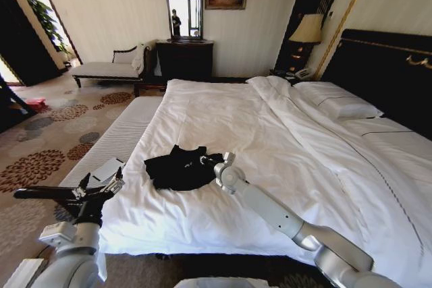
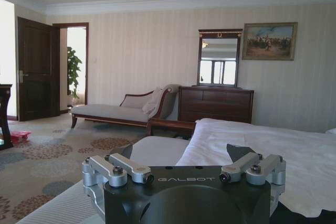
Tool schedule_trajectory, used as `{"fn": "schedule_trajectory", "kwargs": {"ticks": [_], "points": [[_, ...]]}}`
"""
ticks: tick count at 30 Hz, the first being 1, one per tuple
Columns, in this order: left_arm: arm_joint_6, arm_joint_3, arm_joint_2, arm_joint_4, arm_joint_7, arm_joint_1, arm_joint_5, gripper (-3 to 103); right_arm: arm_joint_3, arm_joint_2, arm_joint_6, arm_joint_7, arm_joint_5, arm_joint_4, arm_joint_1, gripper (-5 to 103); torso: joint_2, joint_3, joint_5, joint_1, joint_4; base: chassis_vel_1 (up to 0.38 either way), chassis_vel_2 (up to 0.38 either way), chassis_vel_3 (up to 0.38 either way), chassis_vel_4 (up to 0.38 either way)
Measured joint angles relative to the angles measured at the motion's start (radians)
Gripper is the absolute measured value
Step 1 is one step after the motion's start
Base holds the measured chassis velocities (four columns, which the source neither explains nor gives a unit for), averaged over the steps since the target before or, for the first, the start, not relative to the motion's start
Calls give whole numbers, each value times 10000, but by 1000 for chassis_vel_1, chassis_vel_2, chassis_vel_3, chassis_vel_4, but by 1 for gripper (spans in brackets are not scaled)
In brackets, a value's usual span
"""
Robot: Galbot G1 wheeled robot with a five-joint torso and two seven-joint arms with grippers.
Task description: Fold the clothes on the bed.
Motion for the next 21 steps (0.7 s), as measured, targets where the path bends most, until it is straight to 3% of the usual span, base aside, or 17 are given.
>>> {"fn": "schedule_trajectory", "kwargs": {"ticks": [2, 16, 21], "points": [[0, 6, 32, 31, 0, -41, -13, 100, 0, -93, 0, -4, 0, 91, -7, 2, 0, 0, 0, 0, 0, 0, 0, 0, 0], [29, 33, 175, 88, -41, -234, -273, 100, 125, -256, 129, -335, -314, 566, -128, 0, -1, 0, 0, 0, 2, 0, 0, 0, 0], [466, 34, 781, 264, -409, -916, -1199, 100, 696, -741, 421, -544, -625, 1113, -141, 0, 0, 0, 0, 0, 0, 0, 0, 0, 0]]}}
